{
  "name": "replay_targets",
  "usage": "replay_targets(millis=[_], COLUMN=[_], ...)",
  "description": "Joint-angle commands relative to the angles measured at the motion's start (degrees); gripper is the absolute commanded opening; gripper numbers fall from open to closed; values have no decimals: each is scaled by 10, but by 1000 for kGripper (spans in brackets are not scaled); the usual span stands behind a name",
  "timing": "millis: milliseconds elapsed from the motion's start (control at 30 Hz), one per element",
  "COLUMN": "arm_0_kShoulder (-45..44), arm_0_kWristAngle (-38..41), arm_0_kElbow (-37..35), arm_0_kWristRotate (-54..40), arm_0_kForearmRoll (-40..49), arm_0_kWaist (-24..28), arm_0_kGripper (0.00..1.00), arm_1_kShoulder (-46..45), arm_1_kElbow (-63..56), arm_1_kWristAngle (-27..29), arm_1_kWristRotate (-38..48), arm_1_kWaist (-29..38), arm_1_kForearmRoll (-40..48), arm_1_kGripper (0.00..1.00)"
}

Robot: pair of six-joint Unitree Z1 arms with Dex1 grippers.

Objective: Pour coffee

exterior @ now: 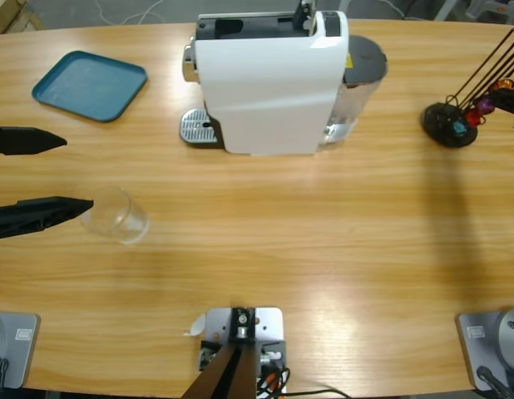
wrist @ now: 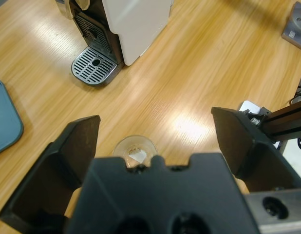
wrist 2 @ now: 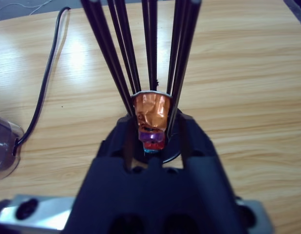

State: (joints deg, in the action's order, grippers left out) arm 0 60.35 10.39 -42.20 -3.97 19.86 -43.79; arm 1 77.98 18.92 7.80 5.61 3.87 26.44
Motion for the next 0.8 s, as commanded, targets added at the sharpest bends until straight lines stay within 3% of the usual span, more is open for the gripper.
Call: replay_targets(millis=[33,200,333,700,767,800], arm_0_kShoulder=[-4,-11,-12,-4,-3,-4], arm_0_kWristAngle=[8,7,7,7,7,7], arm_0_kElbow=[28,33,33,33,33,33], arm_0_kWristRotate=[11,11,11,15,16,16], arm_0_kForearmRoll=[-6,-6,-6,-14,-14,-14], arm_0_kWaist=[-13,-13,-13,-13,-13,-13], arm_0_kGripper=[982,982,981,977,977,977], arm_1_kShoulder=[-16,1,11,-5,-5,-4], arm_1_kElbow=[6,26,32,11,12,12], arm_1_kWristAngle=[3,5,6,5,5,5], arm_1_kWristRotate=[10,11,9,9,9,9], arm_1_kWaist=[7,6,6,8,11,12], arm_1_kForearmRoll=[-20,-25,-25,-32,-32,-32], arm_1_kGripper=[609,588,385,407,512,519])
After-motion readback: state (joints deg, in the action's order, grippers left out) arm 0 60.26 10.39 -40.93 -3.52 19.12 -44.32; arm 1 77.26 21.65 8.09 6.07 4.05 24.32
